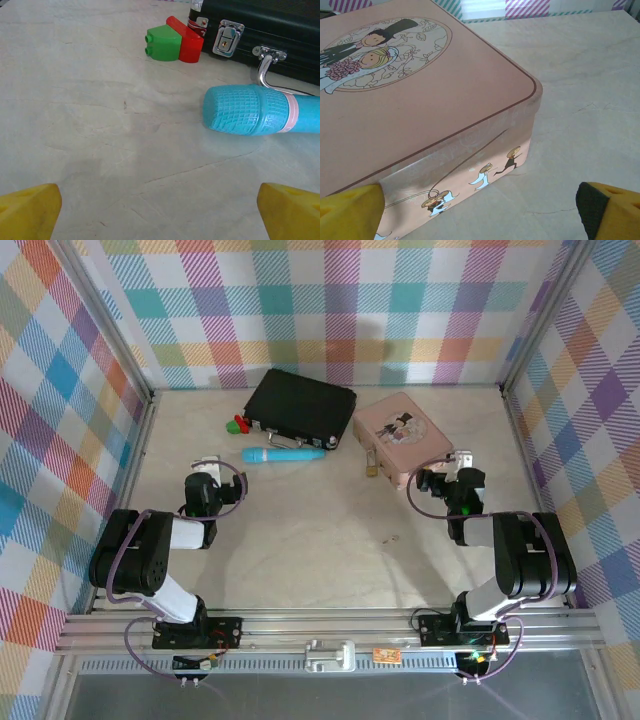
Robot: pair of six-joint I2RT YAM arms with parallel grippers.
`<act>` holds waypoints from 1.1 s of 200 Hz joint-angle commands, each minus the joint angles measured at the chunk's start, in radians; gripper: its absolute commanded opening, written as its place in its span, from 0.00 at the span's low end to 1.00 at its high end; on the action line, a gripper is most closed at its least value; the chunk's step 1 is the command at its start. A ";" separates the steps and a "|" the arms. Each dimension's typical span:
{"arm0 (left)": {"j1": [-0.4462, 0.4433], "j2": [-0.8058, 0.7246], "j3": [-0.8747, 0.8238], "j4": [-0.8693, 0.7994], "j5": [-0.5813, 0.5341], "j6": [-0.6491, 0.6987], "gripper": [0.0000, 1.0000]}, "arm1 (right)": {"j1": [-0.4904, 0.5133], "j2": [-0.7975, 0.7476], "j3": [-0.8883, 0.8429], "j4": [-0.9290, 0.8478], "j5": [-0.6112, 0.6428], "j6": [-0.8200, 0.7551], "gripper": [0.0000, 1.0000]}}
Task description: Unlock a padlock with a key
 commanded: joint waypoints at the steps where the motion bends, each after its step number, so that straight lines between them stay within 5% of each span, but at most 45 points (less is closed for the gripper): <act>1: -0.001 0.003 0.011 0.011 0.004 0.015 1.00 | -0.002 0.009 0.009 0.008 -0.024 -0.015 0.99; 158: -0.002 0.003 0.012 0.010 0.004 0.013 1.00 | -0.002 0.006 0.007 0.009 -0.024 -0.017 0.99; 193: -0.006 -0.013 0.009 0.007 -0.023 0.011 1.00 | 0.002 -0.061 0.043 -0.108 -0.013 -0.018 0.99; 220: -0.017 -0.137 0.054 -0.167 -0.103 -0.002 1.00 | 0.010 -0.197 0.099 -0.350 0.081 0.040 0.99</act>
